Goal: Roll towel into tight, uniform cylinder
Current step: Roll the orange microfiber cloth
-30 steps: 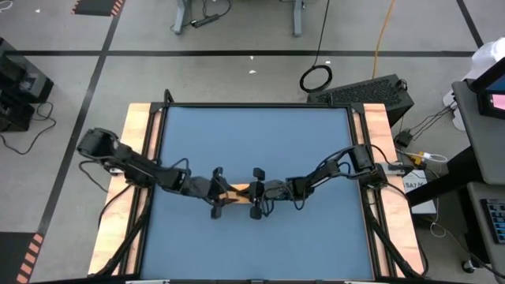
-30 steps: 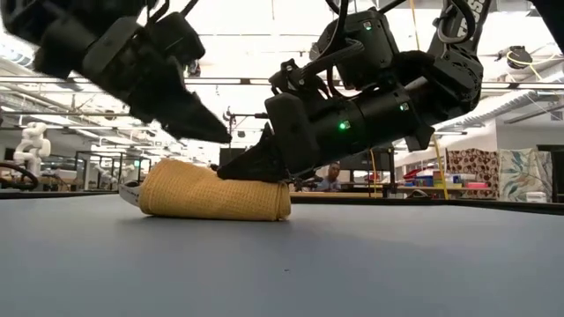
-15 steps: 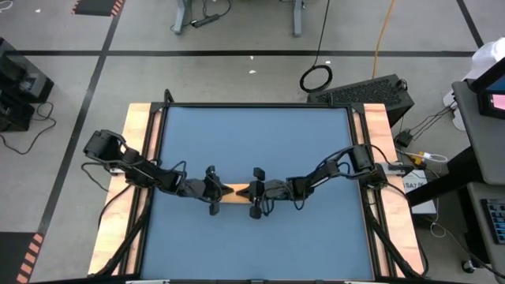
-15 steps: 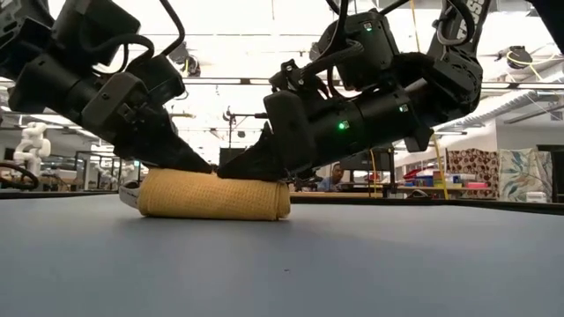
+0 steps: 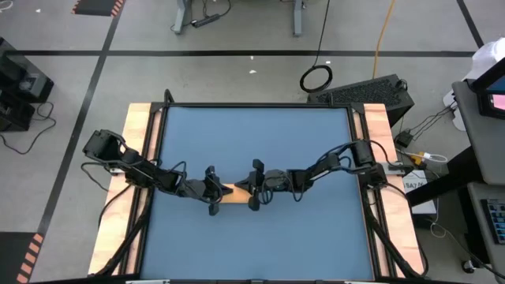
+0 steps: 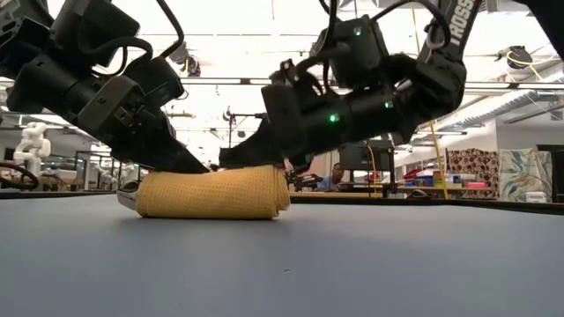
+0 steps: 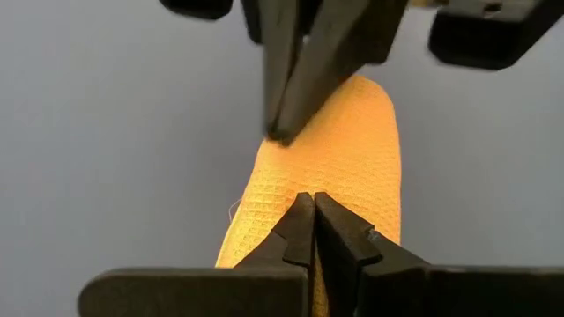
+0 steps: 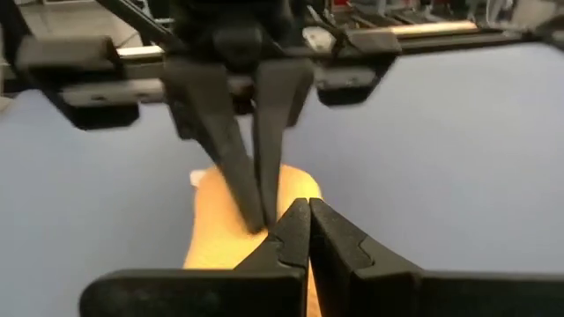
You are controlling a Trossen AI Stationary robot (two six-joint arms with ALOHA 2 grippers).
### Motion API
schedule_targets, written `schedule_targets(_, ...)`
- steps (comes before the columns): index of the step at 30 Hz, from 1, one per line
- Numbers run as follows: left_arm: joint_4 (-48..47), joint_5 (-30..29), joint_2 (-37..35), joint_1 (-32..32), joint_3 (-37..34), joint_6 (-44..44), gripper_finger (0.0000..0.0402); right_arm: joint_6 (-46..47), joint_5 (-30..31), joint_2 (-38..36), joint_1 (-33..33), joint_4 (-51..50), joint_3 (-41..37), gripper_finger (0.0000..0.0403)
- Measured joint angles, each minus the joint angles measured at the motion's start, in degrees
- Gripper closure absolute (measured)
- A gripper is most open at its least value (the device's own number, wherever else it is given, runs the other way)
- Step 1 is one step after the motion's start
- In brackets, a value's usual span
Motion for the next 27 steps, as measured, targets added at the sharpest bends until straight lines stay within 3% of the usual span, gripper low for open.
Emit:
schedule_targets(11,0.2,-0.4,-0.1,0.0,-0.1,-1.3,0.0389,4.6,0.2,4.7,0.2,2.1,0.2,0.0403)
schedule_targets(24,4.5,-0.4,-4.2,0.0,-0.1,1.8,0.0388,5.4,0.2,4.9,0.1,0.9,0.2,0.0403)
schedule_targets(27,1.1,-1.8,-3.3,0.5,-0.1,1.2,0.0388,6.0,0.2,4.9,0.1,0.8,0.2,0.0403)
